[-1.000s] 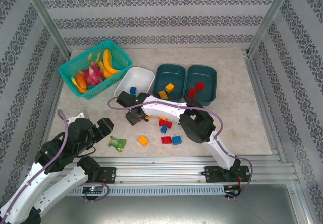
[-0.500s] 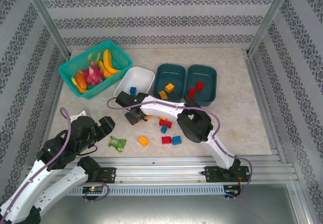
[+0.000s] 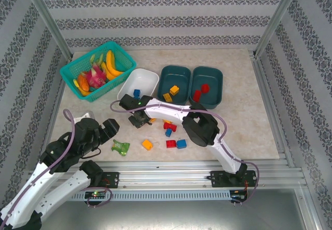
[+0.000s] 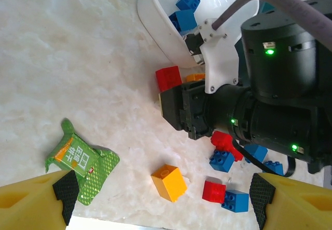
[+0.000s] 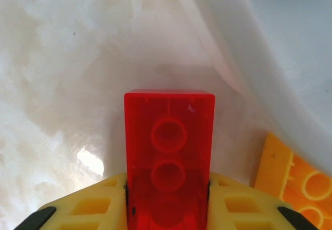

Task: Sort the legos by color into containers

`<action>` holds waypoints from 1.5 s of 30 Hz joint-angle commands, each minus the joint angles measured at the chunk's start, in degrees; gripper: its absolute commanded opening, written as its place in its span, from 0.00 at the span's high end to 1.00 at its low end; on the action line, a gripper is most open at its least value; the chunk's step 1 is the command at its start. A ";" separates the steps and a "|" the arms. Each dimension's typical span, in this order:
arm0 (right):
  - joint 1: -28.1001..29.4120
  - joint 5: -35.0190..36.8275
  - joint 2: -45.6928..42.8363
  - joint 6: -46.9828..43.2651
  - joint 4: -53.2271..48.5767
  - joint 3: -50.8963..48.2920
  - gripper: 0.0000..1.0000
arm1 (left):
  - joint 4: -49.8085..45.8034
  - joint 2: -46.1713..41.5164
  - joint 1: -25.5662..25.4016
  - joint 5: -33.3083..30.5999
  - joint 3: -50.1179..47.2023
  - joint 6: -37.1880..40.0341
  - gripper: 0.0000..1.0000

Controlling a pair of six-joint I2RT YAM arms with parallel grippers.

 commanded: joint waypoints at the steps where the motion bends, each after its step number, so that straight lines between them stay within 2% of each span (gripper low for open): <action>1: -0.19 -0.12 -8.00 1.56 -0.18 -2.36 0.76 | 3.63 1.88 0.55 1.65 1.74 3.03 0.12; 7: -1.99 -2.09 -20.21 5.05 -0.70 -9.78 0.78 | 10.72 11.41 0.47 7.31 6.78 9.03 0.12; 10: -5.48 -2.32 -26.97 6.47 -1.04 -14.22 0.78 | 15.37 17.98 0.39 10.94 9.74 11.29 0.12; 15: -18.17 -2.83 -35.70 6.98 -1.87 -20.58 0.78 | 23.77 29.24 -0.19 15.99 14.57 13.33 0.12; 18: -26.76 -3.28 -37.32 6.89 -2.31 -23.63 0.78 | 27.17 36.06 -0.88 18.21 18.10 14.60 0.12; 23: -38.34 -5.90 -33.32 8.40 -4.17 -24.54 0.78 | 29.76 45.95 -2.25 20.83 24.42 16.58 0.11; 29: -45.07 -7.47 -25.10 10.70 -4.99 -22.17 0.77 | 31.17 54.11 -3.57 22.24 29.57 17.10 0.11; 38: -47.00 -7.81 -18.96 11.16 -3.50 -22.14 0.75 | 32.70 60.80 -5.84 23.97 34.95 17.87 0.11; 45: -47.38 -8.25 -15.74 11.29 -3.29 -20.78 0.67 | 34.77 61.95 -6.49 26.17 35.89 18.01 0.11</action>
